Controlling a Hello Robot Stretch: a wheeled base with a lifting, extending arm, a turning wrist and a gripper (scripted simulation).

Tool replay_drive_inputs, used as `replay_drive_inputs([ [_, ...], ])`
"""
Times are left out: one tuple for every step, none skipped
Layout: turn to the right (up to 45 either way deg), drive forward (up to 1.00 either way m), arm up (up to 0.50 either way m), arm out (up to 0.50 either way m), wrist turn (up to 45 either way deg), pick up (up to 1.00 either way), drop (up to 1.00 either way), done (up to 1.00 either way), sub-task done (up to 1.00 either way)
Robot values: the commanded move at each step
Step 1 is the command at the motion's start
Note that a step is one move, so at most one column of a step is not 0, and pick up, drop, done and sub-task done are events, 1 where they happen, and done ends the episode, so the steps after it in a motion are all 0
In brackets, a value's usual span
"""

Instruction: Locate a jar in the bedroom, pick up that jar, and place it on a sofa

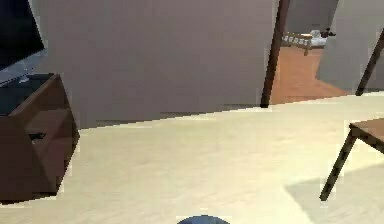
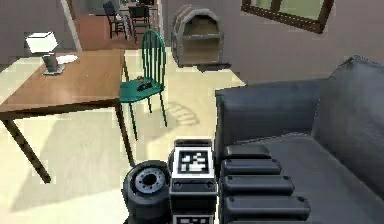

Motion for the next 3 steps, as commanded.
replay_drive_inputs([
  [27.0,0.00,0.00,0.00,0.0,0.00,0.00,0.00,0.00],
  [45.0,0.00,0.00,0.00,0.0,0.00,0.00,0.00,0.00],
  [45.0,0.00,0.00,0.00,0.0,0.00,0.00,0.00,0.00],
])
